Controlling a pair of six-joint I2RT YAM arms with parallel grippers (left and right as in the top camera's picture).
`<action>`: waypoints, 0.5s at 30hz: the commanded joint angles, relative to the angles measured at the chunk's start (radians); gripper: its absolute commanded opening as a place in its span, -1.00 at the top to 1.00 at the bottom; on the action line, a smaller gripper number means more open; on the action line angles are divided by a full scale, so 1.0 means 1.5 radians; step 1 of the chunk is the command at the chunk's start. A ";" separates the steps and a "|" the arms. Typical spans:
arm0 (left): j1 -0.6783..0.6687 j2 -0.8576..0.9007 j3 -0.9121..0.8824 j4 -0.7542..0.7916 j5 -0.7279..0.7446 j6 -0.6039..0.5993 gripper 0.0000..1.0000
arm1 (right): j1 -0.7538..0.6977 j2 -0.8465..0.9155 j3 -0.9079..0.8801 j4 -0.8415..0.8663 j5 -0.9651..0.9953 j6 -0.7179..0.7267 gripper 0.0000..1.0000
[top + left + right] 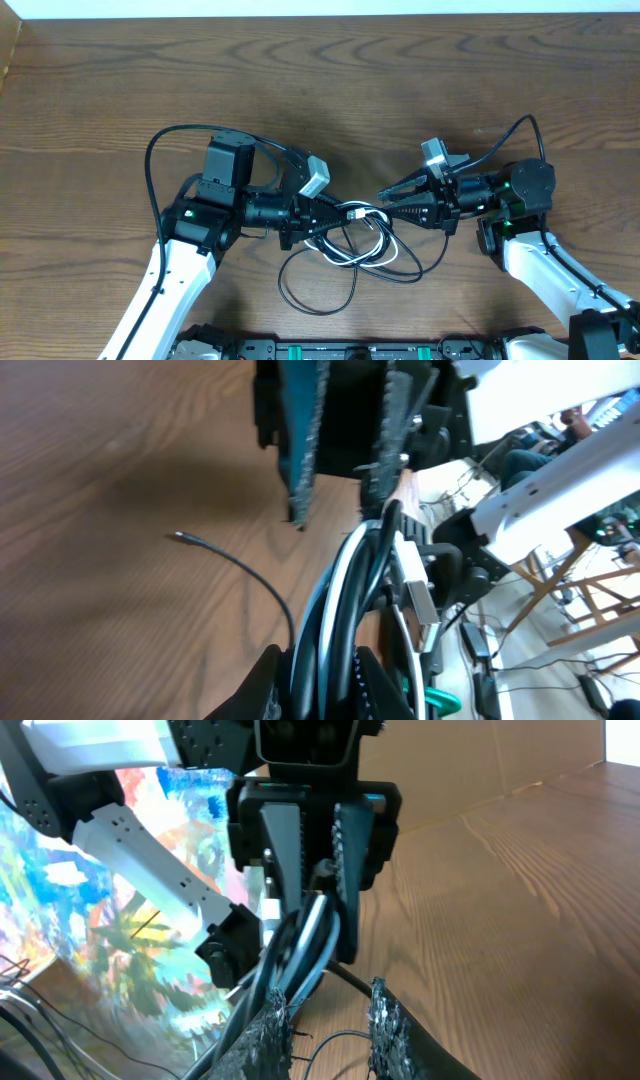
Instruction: Untangle cables
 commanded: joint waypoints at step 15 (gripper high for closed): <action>0.007 0.094 0.014 0.015 -0.028 -0.007 0.85 | 0.062 0.000 0.000 0.115 -0.027 0.103 0.41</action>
